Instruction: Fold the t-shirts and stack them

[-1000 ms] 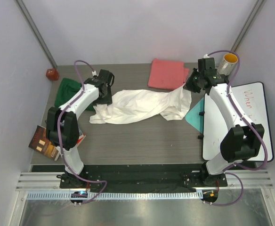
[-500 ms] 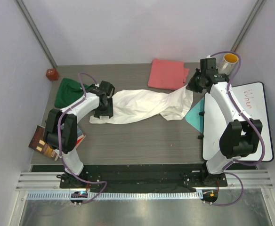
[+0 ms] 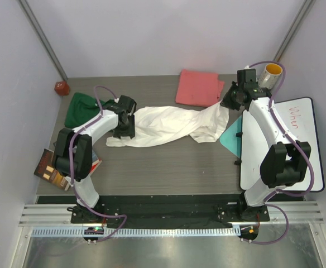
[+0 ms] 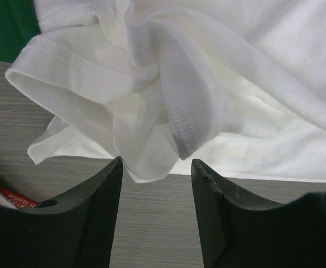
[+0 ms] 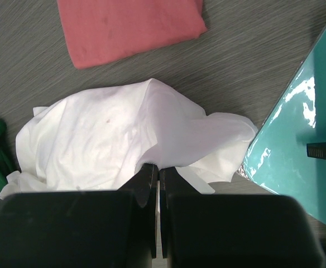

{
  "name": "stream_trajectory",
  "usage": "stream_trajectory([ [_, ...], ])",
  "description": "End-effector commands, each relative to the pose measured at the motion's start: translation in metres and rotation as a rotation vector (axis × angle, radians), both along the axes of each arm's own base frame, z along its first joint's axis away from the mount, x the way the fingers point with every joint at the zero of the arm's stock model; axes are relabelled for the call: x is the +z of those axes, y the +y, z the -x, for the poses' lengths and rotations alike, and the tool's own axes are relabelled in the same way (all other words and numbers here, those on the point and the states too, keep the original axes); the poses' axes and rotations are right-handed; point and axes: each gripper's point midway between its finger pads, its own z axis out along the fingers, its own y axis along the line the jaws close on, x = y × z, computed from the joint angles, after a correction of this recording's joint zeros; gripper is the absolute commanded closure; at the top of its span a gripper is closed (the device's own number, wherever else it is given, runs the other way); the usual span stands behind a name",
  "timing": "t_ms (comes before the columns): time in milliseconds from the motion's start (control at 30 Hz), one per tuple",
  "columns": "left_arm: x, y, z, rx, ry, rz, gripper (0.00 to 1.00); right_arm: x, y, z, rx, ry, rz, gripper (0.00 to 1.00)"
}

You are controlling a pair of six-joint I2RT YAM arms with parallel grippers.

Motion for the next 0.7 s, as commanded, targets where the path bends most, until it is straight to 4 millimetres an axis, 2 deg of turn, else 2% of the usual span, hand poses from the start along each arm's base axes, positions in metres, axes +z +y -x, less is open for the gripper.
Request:
stream_trajectory([
  [0, -0.004, -0.004, -0.01, -0.023, -0.013, 0.003, 0.48, 0.019, -0.007, -0.003, -0.022, -0.072, 0.006, 0.99],
  [400, -0.019, -0.002, -0.005, -0.018, 0.038, -0.015, 0.62, 0.015, -0.008, -0.002, -0.034, -0.06, -0.002, 0.99],
  [467, -0.019, -0.001, -0.005, -0.017, 0.043, -0.021, 0.67, 0.015, -0.009, -0.003, -0.038, -0.063, -0.002, 0.99],
  [533, -0.024, 0.0, -0.003, -0.014, 0.063, -0.031, 0.83, 0.016, -0.009, -0.004, -0.04, -0.066, -0.002, 0.99],
  [600, -0.028, 0.002, 0.001, -0.011, 0.086, -0.045, 0.91, 0.015, -0.009, -0.006, -0.04, -0.066, -0.002, 0.99],
  [633, -0.027, 0.003, 0.0, -0.007, 0.082, -0.049, 0.98, 0.015, -0.009, -0.006, -0.043, -0.066, -0.003, 0.99],
  [667, -0.027, 0.004, -0.001, -0.004, 0.081, -0.056, 1.0, 0.016, -0.009, -0.006, -0.043, -0.066, -0.003, 0.99],
])
